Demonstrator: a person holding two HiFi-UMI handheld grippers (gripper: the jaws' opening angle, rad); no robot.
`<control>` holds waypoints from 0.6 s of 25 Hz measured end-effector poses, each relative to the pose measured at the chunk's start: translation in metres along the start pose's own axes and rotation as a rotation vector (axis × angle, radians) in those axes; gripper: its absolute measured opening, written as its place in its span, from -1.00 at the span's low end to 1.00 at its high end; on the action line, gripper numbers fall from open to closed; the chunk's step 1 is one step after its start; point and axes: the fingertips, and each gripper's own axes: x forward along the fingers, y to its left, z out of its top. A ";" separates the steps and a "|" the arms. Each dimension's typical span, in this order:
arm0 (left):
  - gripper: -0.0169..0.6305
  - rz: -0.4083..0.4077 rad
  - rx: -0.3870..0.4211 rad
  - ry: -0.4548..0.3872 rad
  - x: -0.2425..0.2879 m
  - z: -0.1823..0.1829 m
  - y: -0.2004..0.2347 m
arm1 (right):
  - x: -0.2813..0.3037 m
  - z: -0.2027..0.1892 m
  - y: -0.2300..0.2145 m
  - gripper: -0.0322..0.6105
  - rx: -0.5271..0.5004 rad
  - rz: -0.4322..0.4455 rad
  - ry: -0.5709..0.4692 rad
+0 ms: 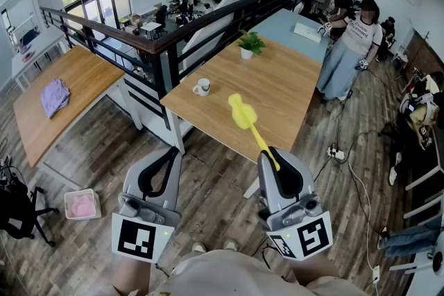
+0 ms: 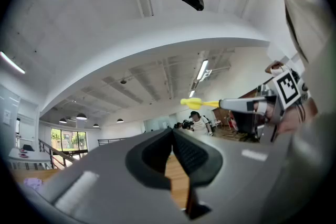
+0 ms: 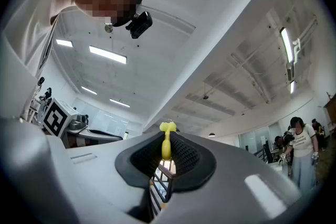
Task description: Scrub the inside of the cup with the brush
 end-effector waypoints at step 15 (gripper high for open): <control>-0.94 -0.002 -0.056 0.026 0.019 -0.012 -0.007 | -0.001 -0.010 -0.025 -0.79 0.038 0.013 0.016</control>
